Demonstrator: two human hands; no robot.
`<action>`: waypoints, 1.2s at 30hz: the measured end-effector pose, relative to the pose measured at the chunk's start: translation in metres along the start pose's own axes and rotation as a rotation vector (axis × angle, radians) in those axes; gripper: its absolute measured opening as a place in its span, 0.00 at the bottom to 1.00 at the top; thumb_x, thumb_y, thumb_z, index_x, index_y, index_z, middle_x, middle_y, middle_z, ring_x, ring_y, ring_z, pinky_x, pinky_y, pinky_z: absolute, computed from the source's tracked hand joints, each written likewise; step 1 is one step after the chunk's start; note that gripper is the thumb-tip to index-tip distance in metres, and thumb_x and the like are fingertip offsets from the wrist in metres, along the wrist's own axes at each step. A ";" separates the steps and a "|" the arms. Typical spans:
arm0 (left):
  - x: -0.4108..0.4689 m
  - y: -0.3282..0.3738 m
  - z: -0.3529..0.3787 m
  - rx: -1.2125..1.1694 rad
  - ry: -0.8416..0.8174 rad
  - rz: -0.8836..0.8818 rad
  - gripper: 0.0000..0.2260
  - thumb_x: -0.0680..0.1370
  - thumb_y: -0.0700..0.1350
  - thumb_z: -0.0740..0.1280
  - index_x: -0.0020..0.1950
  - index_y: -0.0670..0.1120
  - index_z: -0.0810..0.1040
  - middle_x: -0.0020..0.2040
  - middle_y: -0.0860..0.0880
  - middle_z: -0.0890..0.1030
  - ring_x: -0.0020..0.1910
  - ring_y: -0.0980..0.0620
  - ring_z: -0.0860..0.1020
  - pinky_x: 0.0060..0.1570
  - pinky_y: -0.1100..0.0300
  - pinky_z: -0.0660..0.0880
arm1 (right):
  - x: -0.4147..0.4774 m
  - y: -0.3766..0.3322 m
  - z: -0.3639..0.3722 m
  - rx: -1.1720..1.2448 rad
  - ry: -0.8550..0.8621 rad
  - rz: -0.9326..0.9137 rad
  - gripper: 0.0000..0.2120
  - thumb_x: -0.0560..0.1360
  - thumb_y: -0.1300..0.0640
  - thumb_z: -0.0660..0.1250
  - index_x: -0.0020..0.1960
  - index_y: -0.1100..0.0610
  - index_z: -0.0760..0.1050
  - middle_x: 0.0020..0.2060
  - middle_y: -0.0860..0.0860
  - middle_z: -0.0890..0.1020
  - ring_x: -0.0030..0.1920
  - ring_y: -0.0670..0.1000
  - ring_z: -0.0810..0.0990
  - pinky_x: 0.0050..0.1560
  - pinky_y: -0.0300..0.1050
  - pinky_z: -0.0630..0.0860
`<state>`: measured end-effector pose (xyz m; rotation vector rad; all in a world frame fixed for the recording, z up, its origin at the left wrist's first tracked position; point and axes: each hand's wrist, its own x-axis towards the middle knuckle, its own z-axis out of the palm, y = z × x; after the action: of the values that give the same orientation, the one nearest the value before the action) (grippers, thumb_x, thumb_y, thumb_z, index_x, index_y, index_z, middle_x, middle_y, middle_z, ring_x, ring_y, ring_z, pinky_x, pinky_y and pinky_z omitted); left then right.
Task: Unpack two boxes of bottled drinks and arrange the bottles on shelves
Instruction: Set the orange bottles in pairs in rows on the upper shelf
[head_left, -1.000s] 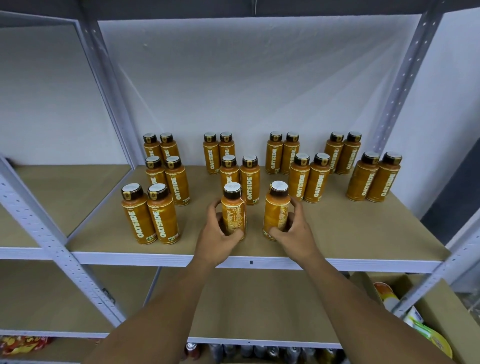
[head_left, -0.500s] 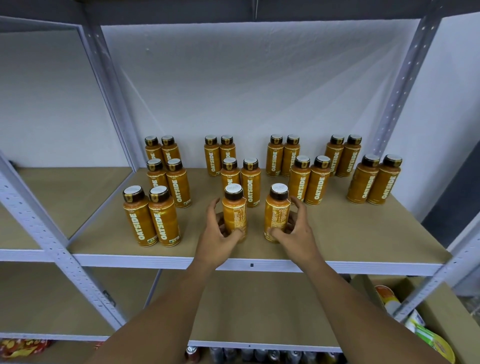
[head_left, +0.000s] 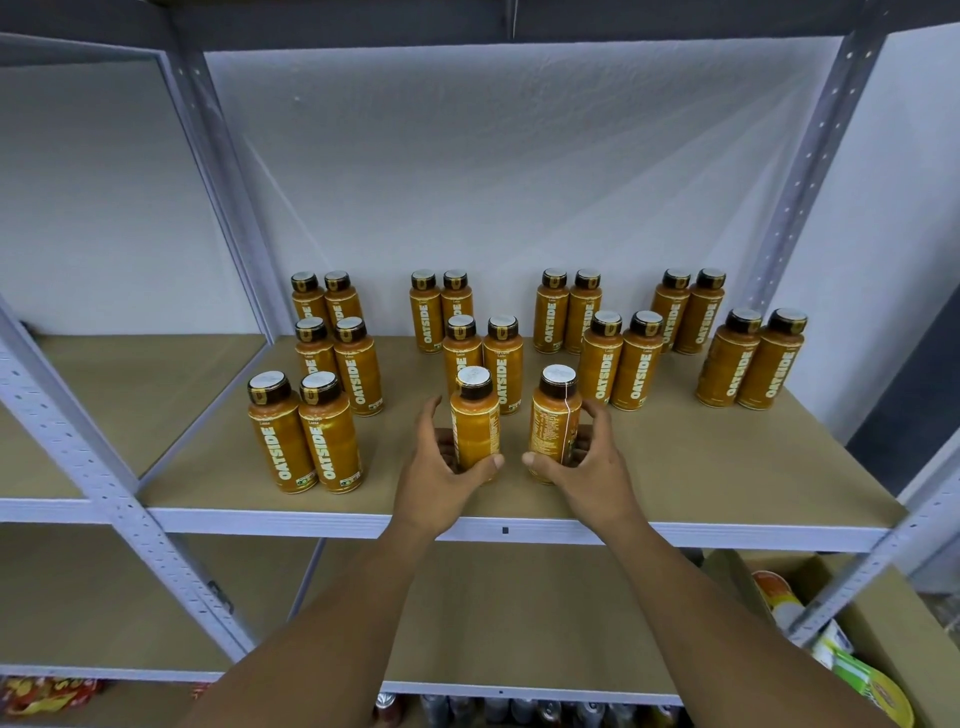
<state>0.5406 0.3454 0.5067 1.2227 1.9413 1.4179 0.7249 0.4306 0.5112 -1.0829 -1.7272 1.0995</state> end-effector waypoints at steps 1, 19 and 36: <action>-0.001 0.001 0.000 -0.001 -0.001 0.003 0.50 0.70 0.57 0.80 0.81 0.61 0.50 0.72 0.50 0.73 0.68 0.49 0.75 0.63 0.50 0.78 | 0.000 0.000 0.000 0.007 0.000 0.000 0.47 0.68 0.46 0.81 0.77 0.41 0.55 0.64 0.41 0.70 0.63 0.45 0.72 0.58 0.40 0.73; 0.000 -0.001 0.001 0.057 -0.003 0.005 0.47 0.75 0.47 0.78 0.82 0.60 0.48 0.71 0.51 0.75 0.63 0.56 0.74 0.61 0.54 0.76 | 0.003 0.010 -0.003 0.036 -0.065 0.043 0.44 0.72 0.60 0.76 0.75 0.37 0.54 0.63 0.46 0.80 0.63 0.49 0.78 0.63 0.48 0.76; -0.001 -0.003 0.004 0.052 0.033 0.017 0.48 0.72 0.54 0.79 0.81 0.61 0.49 0.66 0.52 0.78 0.62 0.54 0.78 0.57 0.59 0.75 | 0.001 0.003 0.000 -0.013 -0.006 0.005 0.44 0.69 0.51 0.82 0.75 0.42 0.59 0.61 0.45 0.77 0.56 0.42 0.78 0.50 0.30 0.72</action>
<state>0.5427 0.3465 0.5020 1.2494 2.0059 1.4125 0.7250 0.4321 0.5082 -1.0930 -1.7395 1.0972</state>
